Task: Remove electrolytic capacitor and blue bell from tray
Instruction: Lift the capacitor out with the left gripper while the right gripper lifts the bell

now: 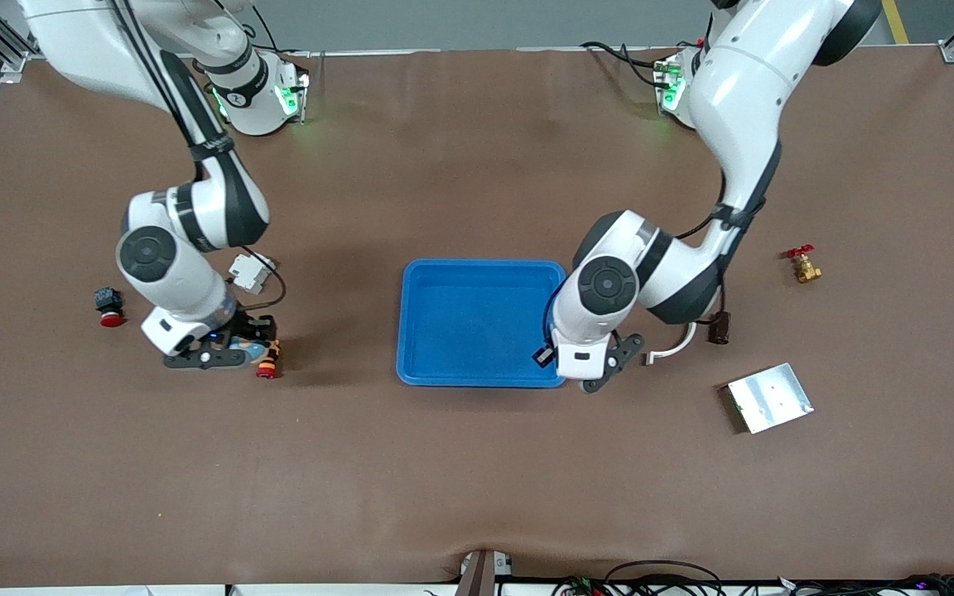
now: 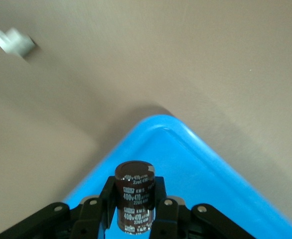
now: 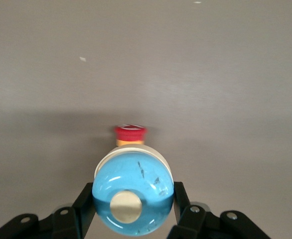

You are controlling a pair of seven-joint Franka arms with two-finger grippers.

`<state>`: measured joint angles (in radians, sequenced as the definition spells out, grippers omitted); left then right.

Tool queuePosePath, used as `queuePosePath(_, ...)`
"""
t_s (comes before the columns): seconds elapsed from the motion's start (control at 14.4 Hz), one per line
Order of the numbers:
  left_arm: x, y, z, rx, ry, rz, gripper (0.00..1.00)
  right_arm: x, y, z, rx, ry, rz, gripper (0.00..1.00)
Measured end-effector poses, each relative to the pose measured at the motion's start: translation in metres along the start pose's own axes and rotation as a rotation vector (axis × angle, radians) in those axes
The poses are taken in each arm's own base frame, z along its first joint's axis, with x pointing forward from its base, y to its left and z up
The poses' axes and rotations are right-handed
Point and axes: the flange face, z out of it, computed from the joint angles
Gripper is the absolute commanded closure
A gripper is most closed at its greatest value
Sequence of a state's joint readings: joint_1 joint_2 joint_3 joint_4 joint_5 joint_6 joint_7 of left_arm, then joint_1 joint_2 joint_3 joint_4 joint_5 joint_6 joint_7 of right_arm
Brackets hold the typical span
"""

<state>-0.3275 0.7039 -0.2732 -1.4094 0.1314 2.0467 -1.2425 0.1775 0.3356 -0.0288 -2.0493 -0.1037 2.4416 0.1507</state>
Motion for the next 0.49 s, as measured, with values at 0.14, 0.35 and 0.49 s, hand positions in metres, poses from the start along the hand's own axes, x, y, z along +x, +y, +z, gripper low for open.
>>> queuePosePath(0.14,0.019,-0.024,-0.022,0.068,-0.026,0.148,0.97,-0.012,0.031,0.012,0.004,0.025,-0.023,1.0)
queuePosePath(0.35,0.047,-0.062,-0.041,0.128,-0.072,0.336,0.96,-0.033,0.072,0.04,0.007,0.067,-0.042,1.0)
queuePosePath(0.49,0.056,-0.088,-0.042,0.154,-0.095,0.428,0.96,-0.043,0.091,0.054,0.009,0.055,-0.049,1.0)
